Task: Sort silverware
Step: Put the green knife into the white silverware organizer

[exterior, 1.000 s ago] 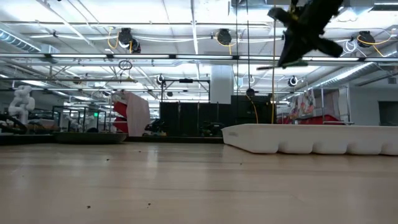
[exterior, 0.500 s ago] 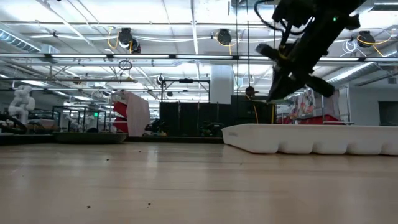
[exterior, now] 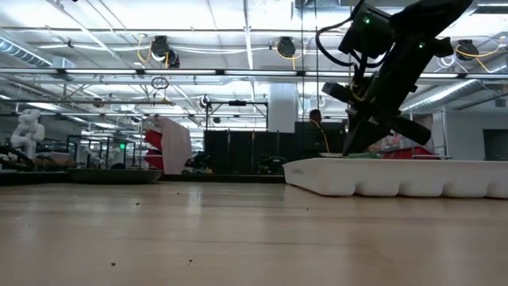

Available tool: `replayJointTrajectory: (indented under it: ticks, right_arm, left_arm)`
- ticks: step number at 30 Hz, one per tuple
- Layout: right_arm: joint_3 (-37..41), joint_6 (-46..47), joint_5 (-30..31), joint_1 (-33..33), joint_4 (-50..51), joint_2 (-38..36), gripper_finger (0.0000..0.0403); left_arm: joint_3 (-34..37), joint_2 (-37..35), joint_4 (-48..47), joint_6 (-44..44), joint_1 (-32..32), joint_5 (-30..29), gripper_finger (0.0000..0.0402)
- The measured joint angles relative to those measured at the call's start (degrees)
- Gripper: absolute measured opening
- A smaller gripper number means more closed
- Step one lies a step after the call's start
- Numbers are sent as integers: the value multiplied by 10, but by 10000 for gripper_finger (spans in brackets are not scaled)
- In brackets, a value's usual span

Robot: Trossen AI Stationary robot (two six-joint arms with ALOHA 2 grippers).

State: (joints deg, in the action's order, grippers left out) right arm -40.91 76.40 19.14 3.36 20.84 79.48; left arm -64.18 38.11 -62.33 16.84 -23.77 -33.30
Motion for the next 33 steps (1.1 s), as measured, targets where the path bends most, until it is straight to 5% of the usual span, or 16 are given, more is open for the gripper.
replayJointTrajectory:
  ticks: [21,33]
  right_arm:
    - [43,55,-11,-9,-52,42,4]
    - [44,52,-10,-9,-56,41,89]
  left_arm:
    - [0,0,-10,-2,0,0,57]
    - [0,0,-12,-1,0,-7,57]
